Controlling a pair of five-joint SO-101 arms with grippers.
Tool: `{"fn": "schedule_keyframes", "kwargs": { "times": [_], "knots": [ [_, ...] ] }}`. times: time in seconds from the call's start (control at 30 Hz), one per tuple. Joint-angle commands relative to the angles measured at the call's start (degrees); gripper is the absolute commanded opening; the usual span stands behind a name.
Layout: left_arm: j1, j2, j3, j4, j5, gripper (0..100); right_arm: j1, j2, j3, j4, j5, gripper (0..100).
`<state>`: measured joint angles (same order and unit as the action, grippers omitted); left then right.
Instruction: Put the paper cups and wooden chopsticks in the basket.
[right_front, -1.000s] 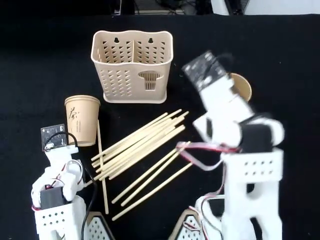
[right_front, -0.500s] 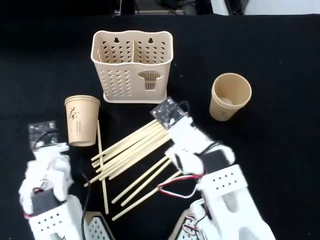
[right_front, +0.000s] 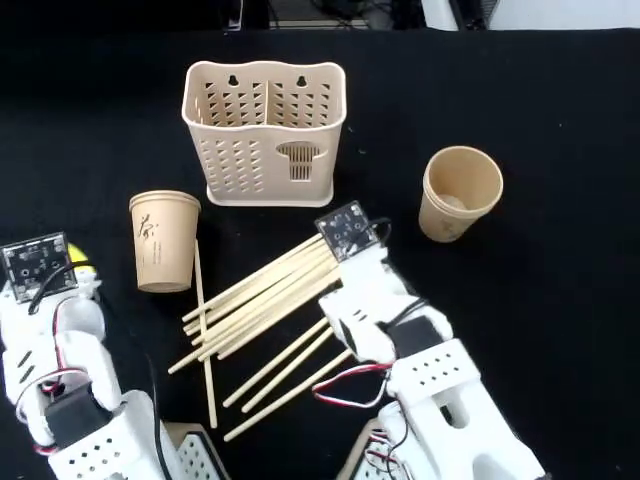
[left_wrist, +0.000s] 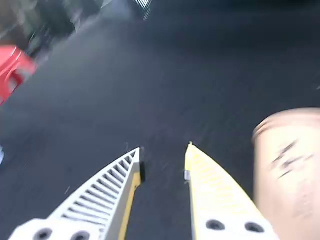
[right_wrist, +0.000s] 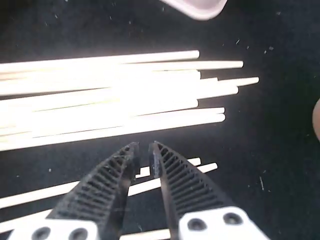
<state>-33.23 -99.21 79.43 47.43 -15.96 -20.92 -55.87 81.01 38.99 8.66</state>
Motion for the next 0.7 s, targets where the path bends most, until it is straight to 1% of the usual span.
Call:
{"fn": "schedule_keyframes", "kwargs": {
  "times": [0.0, 0.1, 0.2, 0.3, 0.37, 0.43, 0.53, 0.6, 0.67],
  "knots": [
    [7.52, 6.15, -4.97, -5.54, 2.73, 17, -0.35, -1.01, 1.63, -3.96, -0.18, 5.5],
    [11.65, 17.23, -7.96, -11.96, 3.08, 17, -0.35, -1.01, 2.24, -4.4, -0.18, 5.5],
    [12.97, 31.47, -14.64, -16.7, 3.08, 17, -0.35, -1.01, 2.24, -4.4, -0.26, 5.4],
    [13.14, 47.47, -24.66, -17.05, 3.08, 18, -0.35, -1.01, 2.33, -4.4, -0.26, 5.4],
    [12.88, 58.37, -31.87, -16.18, 3.69, 19, -0.44, -0.92, 2.33, -4.4, -0.26, 5.4],
    [12.79, 68.04, -39.78, -12.22, 7.91, 22, -0.53, -0.92, 2.33, -4.4, -0.26, 5.4],
    [13.32, 80.35, -51.82, -2.9, 15.21, 25, -0.53, -1.01, 2.33, -4.4, -0.26, 5.4],
    [14.46, 86.24, -59.03, 3.96, 17.05, 25, -0.53, -1.01, 2.33, -4.4, -0.26, 5.4],
    [15.25, 90.9, -65.1, 9.93, 17.05, 25, -0.53, -1.01, 2.33, -4.4, -0.26, 5.4]
  ]
}}
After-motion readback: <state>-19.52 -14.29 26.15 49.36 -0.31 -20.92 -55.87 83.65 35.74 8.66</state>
